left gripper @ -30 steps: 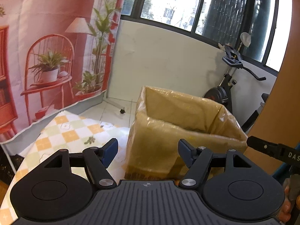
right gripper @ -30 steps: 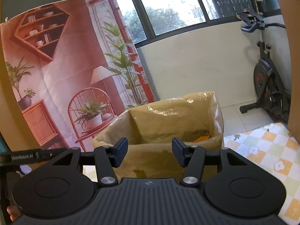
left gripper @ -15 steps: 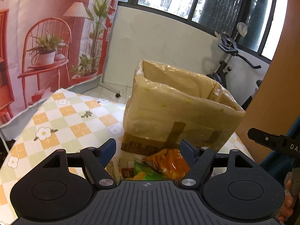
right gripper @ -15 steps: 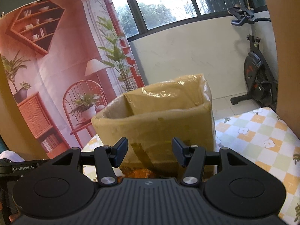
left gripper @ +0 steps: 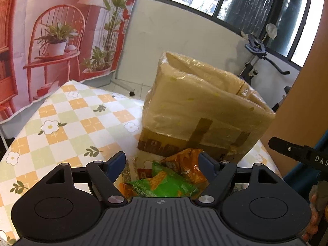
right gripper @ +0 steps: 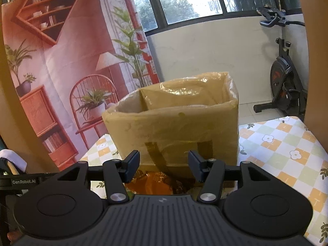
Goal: Organize snacks
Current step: 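Grasp the green snack bag with the left tool while the right tool reaches another orange bag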
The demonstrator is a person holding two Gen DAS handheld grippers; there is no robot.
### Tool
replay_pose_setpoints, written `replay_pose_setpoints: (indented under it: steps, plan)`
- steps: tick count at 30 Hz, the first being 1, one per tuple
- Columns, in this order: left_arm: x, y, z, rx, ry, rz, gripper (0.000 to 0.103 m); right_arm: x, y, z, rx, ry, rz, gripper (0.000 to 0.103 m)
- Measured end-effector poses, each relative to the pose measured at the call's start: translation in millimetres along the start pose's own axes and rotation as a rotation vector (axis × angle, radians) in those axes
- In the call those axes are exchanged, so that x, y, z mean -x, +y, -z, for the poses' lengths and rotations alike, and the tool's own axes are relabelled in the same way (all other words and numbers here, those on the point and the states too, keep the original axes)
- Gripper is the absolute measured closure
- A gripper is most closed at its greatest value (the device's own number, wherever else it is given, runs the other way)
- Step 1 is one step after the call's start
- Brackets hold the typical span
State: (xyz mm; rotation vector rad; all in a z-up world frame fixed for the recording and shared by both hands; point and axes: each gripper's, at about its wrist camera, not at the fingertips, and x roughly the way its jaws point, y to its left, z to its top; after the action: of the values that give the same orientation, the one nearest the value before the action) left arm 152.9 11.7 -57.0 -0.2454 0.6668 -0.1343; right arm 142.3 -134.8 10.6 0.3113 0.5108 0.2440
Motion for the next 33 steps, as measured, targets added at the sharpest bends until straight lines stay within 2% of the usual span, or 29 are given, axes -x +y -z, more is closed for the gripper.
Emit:
replay_pose_setpoints:
  steps: [8,20,24,29,33]
  plan:
    - [-37.4,13.2,9.9,0.049,0.1,0.005,0.023,-36.9,-12.4,5.3,-0.002,0.076,-0.017,0.047]
    - [-71.9,10.4,25.7,0.037,0.227,0.025,0.023,-99.1,-19.5,12.2,0.05,0.199,-0.07,0.041]
    - [-78.2,9.0,26.7,0.019,0.231,0.007,0.023,-114.1,-23.7,19.7,0.045,0.239,-0.081,0.041]
    - [-80.2,13.2,14.2,-0.005,0.196,-0.017,0.023,-120.5,-28.6,22.6,0.037,0.254,-0.076,0.041]
    - [-87.3,11.9,6.0,-0.04,0.188,0.023,0.023,-123.7,-32.6,23.7,0.029,0.258,-0.063,0.036]
